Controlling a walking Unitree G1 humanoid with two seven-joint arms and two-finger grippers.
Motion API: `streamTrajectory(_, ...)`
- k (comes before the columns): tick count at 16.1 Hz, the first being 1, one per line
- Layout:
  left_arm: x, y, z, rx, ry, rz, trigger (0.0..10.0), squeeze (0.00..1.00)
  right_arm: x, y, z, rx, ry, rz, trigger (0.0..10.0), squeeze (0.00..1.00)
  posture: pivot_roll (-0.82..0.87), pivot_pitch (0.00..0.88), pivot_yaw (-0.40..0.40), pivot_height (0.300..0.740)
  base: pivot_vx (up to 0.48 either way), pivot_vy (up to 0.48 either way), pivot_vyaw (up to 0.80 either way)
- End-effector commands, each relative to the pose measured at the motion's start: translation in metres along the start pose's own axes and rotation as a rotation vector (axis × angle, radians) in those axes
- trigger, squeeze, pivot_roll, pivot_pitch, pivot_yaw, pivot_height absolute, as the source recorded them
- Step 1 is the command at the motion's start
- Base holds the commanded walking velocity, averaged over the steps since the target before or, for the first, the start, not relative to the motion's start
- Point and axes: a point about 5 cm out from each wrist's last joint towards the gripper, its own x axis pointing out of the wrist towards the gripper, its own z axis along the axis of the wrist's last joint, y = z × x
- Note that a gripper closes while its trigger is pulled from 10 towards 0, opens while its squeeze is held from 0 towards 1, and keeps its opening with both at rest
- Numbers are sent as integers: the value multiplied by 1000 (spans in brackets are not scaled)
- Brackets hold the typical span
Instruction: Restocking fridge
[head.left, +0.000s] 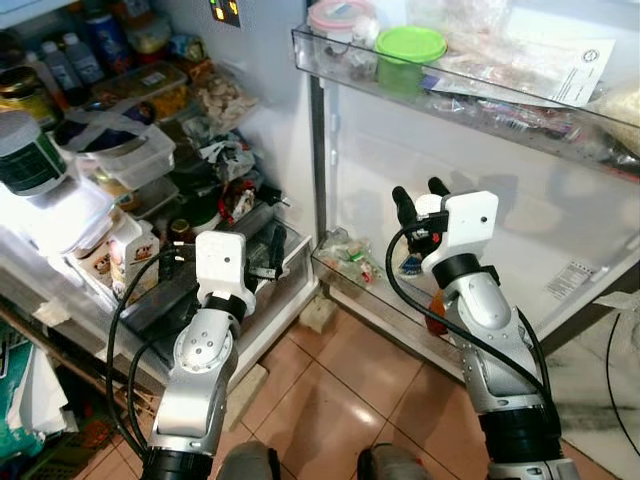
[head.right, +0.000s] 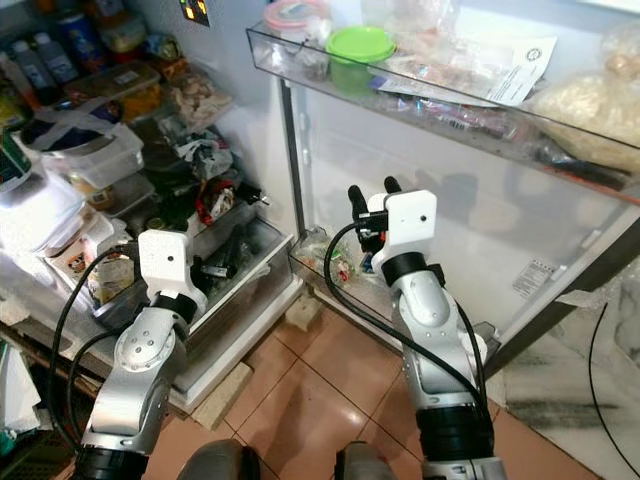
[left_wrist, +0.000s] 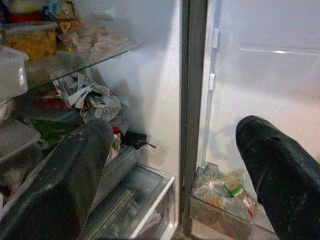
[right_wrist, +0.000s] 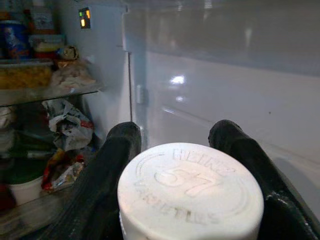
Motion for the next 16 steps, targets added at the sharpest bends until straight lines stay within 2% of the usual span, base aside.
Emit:
streamTrajectory(1,-2,1,1,7,2,6,10000,0,0,4,6,2,-24,21,10000,0,22,96,38,740,285,0,0)
streamTrajectory(7,-2,2,0,10,8,7,10000,0,1,0,6,3,-18,8,10000,0,19,102,43,740,277,0,-113)
streamTrajectory(16,-6,2,-2,5,21,33,10000,0,-5,9,-2,30,19,65,10000,0,28,111,35,740,0,0,0)
